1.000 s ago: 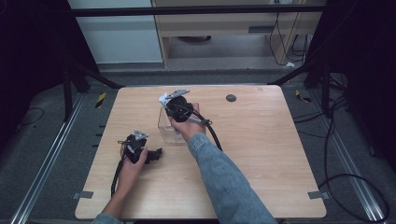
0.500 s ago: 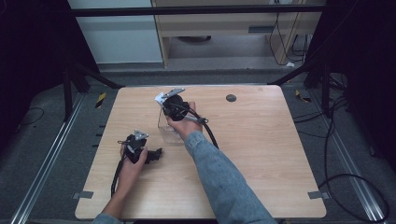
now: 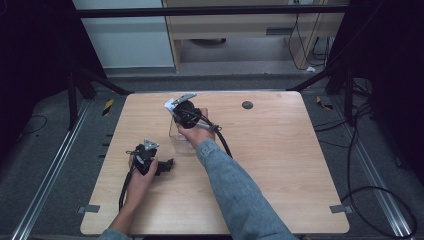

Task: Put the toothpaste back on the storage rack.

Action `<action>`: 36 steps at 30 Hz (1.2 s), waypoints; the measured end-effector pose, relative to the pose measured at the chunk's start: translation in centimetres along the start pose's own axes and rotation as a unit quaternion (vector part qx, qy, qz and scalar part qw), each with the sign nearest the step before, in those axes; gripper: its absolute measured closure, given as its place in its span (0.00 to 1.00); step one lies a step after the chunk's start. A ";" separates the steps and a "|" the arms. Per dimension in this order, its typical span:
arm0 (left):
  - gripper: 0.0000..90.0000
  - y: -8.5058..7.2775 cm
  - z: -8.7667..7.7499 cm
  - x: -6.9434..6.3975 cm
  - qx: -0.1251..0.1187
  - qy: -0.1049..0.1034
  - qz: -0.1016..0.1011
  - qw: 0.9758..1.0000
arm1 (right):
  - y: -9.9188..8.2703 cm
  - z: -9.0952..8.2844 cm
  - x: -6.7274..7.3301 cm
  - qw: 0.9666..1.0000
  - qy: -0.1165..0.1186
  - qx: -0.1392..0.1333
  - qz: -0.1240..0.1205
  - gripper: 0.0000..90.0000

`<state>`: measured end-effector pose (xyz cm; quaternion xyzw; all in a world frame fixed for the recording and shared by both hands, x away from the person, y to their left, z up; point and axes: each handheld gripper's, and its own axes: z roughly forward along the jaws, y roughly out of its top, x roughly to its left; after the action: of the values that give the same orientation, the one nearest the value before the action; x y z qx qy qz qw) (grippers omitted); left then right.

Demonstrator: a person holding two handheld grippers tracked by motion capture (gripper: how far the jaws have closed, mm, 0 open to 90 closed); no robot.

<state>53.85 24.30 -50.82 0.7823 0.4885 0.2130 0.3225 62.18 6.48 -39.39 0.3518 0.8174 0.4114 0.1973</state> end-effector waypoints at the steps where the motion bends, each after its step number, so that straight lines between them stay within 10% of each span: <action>1: 0.00 0.0 0.0 0.0 0.000 0.000 0.000 1.000 | 0.0 0.0 0.0 1.000 0.001 0.000 0.000 0.87; 36: 0.00 0.0 0.0 0.0 0.000 -0.001 0.001 1.000 | 0.1 -0.6 -0.3 1.000 0.008 -0.003 0.009 0.80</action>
<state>53.89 24.30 -50.82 0.7827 0.4877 0.2127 0.3228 62.05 5.97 -38.95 0.3552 0.8145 0.4183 0.1880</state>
